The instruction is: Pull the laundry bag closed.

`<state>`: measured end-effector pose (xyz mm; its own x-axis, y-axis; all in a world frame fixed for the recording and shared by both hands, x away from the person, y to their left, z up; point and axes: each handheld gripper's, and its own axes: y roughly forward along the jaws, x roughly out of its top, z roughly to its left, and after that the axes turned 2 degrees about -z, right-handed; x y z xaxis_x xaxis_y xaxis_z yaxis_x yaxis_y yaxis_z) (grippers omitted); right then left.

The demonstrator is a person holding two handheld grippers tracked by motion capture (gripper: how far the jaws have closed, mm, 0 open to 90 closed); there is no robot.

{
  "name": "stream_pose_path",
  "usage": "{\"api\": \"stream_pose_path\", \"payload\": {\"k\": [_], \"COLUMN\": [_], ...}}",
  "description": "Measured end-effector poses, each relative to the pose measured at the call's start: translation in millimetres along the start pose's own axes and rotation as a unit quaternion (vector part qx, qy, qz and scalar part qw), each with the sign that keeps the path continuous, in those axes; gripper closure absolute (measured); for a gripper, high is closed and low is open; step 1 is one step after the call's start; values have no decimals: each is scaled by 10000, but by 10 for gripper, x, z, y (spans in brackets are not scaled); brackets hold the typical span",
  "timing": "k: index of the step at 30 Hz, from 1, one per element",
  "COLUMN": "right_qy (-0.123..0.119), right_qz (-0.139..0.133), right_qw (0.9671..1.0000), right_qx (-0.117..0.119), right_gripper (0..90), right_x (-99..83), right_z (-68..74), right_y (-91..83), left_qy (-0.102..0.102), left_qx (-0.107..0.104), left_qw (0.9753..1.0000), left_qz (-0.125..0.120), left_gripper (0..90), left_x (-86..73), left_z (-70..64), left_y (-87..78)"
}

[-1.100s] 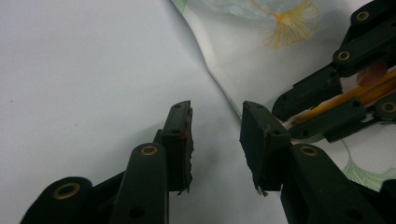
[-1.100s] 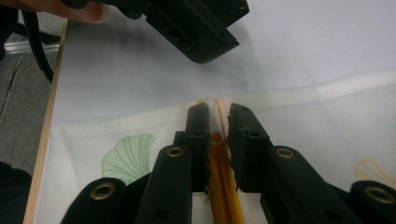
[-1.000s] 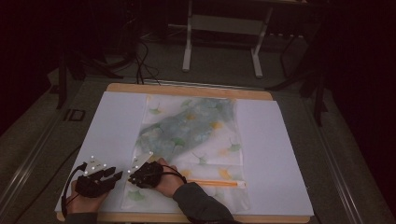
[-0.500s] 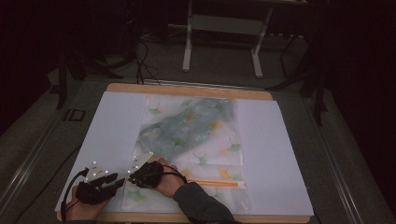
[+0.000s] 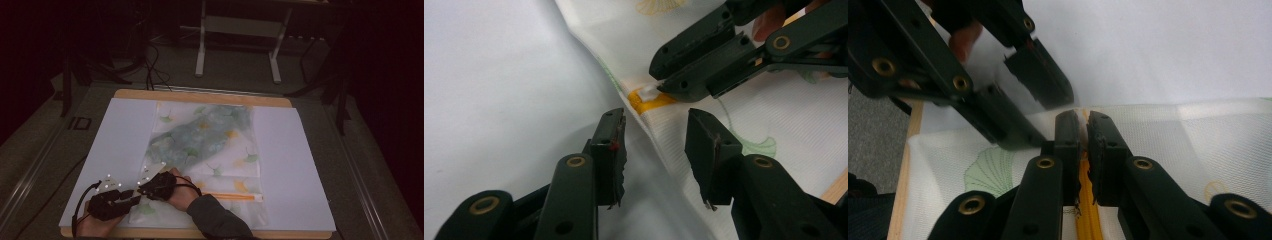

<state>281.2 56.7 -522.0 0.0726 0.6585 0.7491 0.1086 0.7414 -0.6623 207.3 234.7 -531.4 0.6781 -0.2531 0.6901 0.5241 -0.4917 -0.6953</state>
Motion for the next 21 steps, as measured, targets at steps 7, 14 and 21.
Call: {"api": "stream_pose_path", "payload": {"k": [7, 14, 21], "right_qy": [-97, -132, -132], "right_qz": [-42, -104, -104], "right_qw": [9999, 9999, 9999], "right_qx": [-10, -18, 21], "right_gripper": [840, 840, 841], "right_x": [26, 36, 1], "right_z": [12, 12, -7], "right_y": [-55, -120, -132], "left_qy": [60, -25, 2], "left_qx": [-74, -311, -423], "left_qw": [9998, 9994, 9988], "left_qz": [149, 160, 240], "left_gripper": [593, 641, 820], "left_x": [55, 73, 76], "left_z": [-44, -16, -1], "left_y": [103, 130, 165]}}
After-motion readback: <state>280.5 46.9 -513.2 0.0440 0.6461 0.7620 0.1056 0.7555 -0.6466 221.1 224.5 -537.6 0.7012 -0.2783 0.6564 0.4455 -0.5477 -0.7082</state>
